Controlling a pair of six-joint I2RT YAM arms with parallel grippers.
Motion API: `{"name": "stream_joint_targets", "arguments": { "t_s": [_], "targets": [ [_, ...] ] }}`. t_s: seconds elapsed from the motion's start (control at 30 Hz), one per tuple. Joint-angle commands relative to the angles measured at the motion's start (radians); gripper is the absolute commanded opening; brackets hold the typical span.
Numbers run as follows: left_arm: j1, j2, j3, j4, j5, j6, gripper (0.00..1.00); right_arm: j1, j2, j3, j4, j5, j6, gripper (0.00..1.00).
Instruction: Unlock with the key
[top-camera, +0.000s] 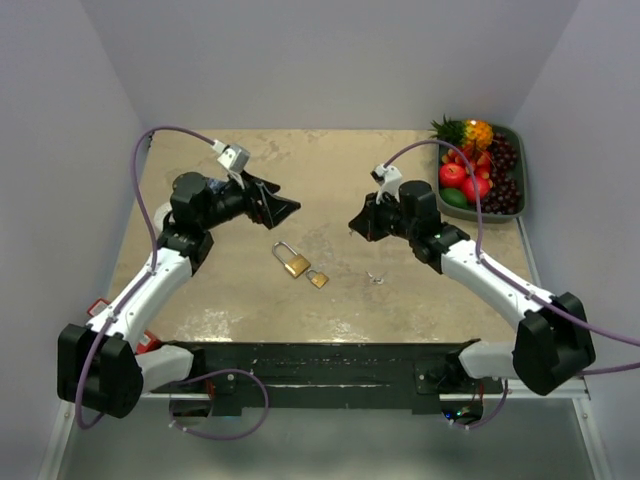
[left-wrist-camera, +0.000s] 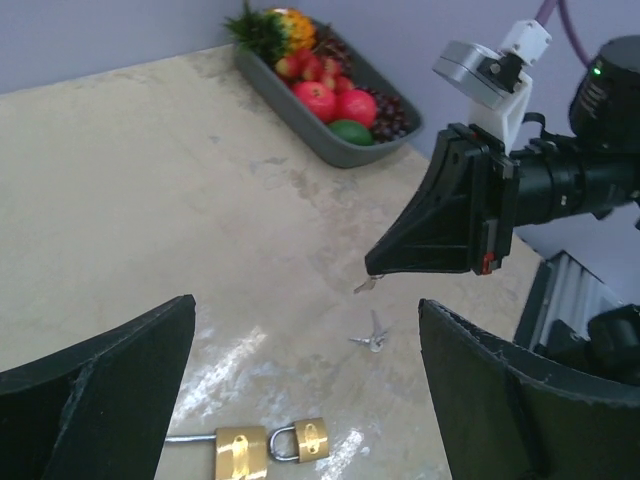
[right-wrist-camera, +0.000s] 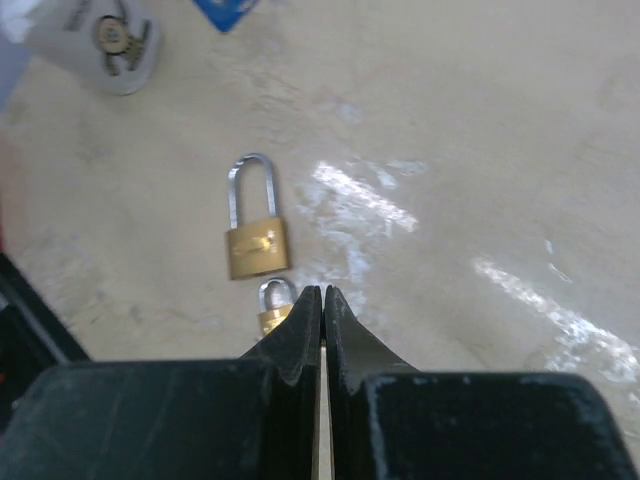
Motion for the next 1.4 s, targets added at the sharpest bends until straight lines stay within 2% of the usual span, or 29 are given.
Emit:
{"name": "stream_joint_targets", "arguments": {
  "t_s": [0.0,0.27,0.47,0.6,0.87,1.07,1.37],
  "targets": [
    [-0.013,0.014,-0.043,0.284,0.276,-0.114,0.97,0.005,-0.069,0.025,0.104,-0.276,0.01,0.0],
    [-0.082,0.018,-0.063,0.367,0.371,-0.114,0.97,0.014,-0.138,0.056,0.228,-0.492,0.134,0.0],
    [-0.125,0.033,-0.063,0.39,0.417,-0.115,0.98,0.028,-0.19,0.054,0.315,-0.529,0.205,0.0],
    [-0.147,0.054,-0.075,0.465,0.465,-0.175,0.98,0.034,-0.204,0.051,0.368,-0.556,0.245,0.0],
    [-0.194,0.073,-0.086,0.513,0.489,-0.198,0.98,0.051,-0.206,0.049,0.403,-0.585,0.274,0.0],
    [-0.217,0.102,-0.101,0.611,0.522,-0.276,0.92,0.068,-0.204,0.043,0.438,-0.589,0.294,0.0],
    [-0.239,0.134,-0.131,0.804,0.56,-0.423,0.7,0.083,-0.193,0.033,0.454,-0.585,0.3,0.0]
  ]
}}
